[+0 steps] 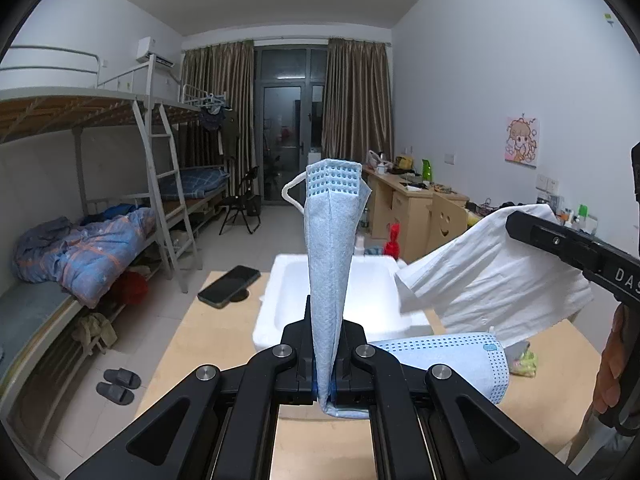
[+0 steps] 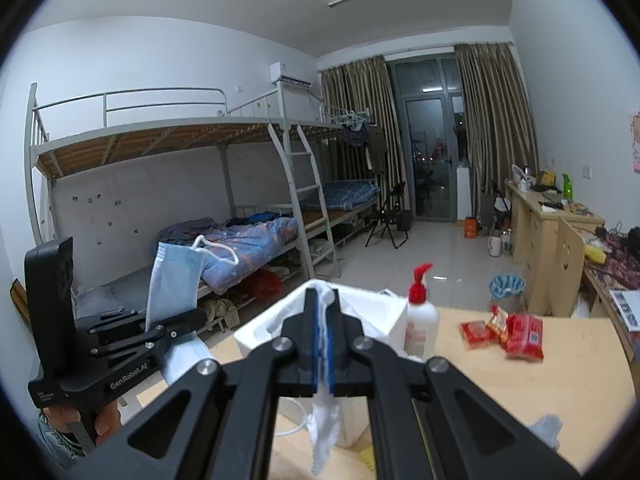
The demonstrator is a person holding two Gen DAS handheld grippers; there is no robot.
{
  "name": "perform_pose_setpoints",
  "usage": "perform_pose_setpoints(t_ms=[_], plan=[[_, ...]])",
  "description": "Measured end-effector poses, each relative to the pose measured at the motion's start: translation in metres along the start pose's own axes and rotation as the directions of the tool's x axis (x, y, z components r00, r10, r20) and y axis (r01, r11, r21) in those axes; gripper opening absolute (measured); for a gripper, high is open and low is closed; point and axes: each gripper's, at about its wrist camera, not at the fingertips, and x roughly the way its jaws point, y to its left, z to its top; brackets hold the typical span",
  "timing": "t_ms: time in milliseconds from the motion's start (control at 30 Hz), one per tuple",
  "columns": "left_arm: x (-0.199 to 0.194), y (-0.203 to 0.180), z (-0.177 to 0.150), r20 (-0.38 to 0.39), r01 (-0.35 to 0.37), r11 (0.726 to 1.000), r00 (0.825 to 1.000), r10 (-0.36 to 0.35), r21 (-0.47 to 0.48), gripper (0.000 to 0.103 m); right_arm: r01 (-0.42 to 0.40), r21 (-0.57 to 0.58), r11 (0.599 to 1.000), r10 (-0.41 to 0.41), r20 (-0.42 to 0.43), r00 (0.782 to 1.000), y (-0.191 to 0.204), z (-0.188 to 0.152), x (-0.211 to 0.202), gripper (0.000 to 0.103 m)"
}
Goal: Organize soft objects
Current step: 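Carry the blue mask with the left tool over the white foam box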
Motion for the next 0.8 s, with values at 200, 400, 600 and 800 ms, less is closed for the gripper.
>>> perform_pose_setpoints(t_ms=[200,400,600,800], plan=[[0.006,-0.003,0.019,0.015,-0.013,1.0,1.0,0.013,0.016,0.003,-0.005,-0.023,1.0,0.005,0.008,1.0,-0.003,0.015,0.015,0.005],[0.018,0.001,0.029,0.025,-0.024,1.0,0.999,0.024,0.012,0.003,-0.016,-0.028,0.999,0.016,-0.002,1.0,-0.007,0.019,0.031,0.005],[0.029,0.01,0.031,0.025,-0.04,0.999,0.999,0.04,0.006,0.003,-0.031,-0.04,0.999,0.03,-0.031,0.999,-0.007,0.021,0.055,0.005],[0.038,0.026,0.026,0.008,-0.063,0.998,0.998,0.063,-0.013,0.003,-0.054,-0.043,0.998,0.05,-0.082,0.995,-0.004,0.017,0.083,0.005]])
